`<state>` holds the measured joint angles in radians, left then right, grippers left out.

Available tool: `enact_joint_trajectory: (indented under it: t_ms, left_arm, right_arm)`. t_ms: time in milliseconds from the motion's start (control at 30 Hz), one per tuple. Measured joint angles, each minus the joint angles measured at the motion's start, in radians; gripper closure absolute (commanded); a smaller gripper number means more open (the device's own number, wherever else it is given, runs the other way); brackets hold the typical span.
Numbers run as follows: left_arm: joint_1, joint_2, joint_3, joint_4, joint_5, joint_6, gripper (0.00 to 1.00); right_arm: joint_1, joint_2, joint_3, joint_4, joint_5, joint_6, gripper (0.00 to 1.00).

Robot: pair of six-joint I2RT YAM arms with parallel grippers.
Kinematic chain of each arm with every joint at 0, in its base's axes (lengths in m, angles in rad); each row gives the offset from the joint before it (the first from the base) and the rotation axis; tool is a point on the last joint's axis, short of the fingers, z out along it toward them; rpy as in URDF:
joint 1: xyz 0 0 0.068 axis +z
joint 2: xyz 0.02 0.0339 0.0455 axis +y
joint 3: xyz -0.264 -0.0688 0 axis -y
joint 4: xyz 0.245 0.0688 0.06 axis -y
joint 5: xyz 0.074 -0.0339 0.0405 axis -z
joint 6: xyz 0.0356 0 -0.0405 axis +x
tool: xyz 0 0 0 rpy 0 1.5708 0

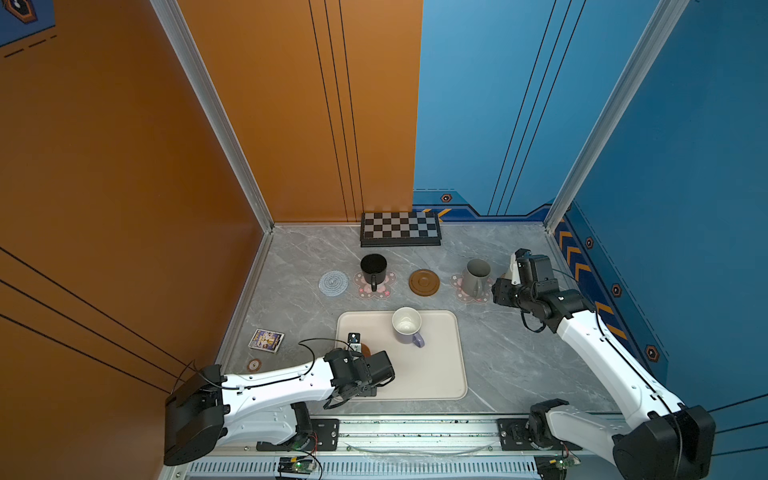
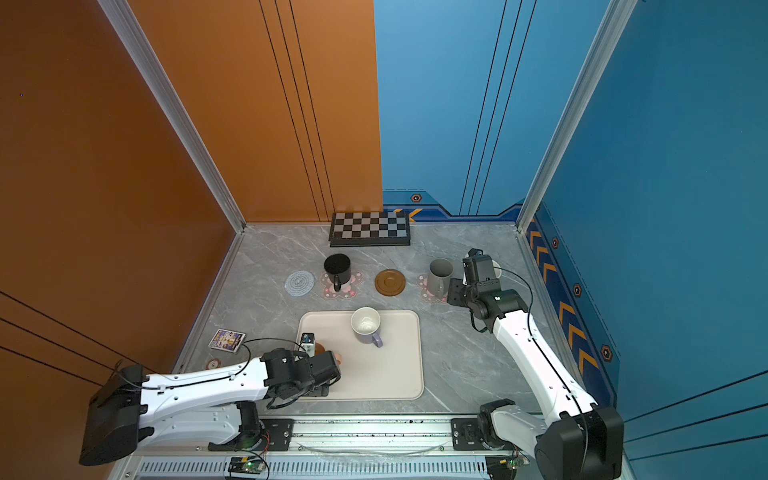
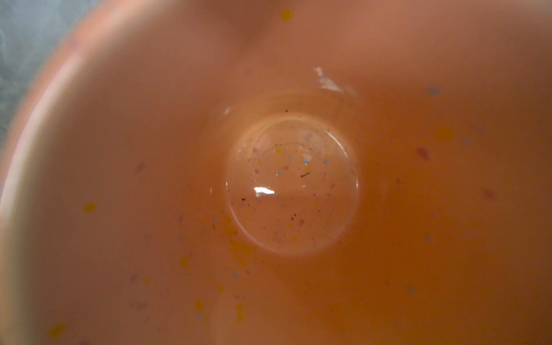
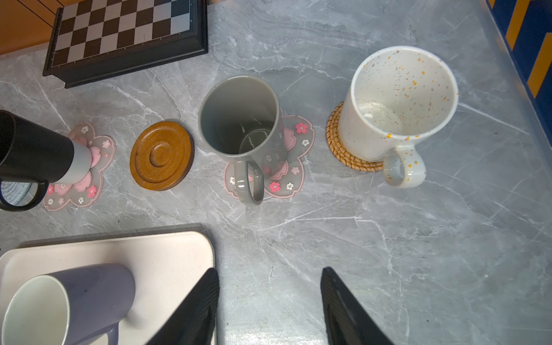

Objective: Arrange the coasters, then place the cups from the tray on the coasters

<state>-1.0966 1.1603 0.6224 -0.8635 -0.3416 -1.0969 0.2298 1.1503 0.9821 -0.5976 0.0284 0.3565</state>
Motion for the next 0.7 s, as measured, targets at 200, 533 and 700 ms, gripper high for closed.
enact_joint_trajectory:
  t_ms: [200,533,700]
  left_arm:
    - [0.030,0.028,0.025,-0.010,0.000,0.086,0.11]
    - [-0.027,-0.121,0.089,-0.022,0.006,0.025,0.06]
    - [0.034,-0.251,0.056,-0.019,0.020,-0.050,0.04]
  right_arm:
    - [0.000,0.000,0.000,0.000,0.000,0.000,0.43]
    - [0.001,0.001,0.000,0.000,-0.001,0.000,0.43]
    - [0.005,0.011,0.000,0.000,-0.003,0.000,0.43]
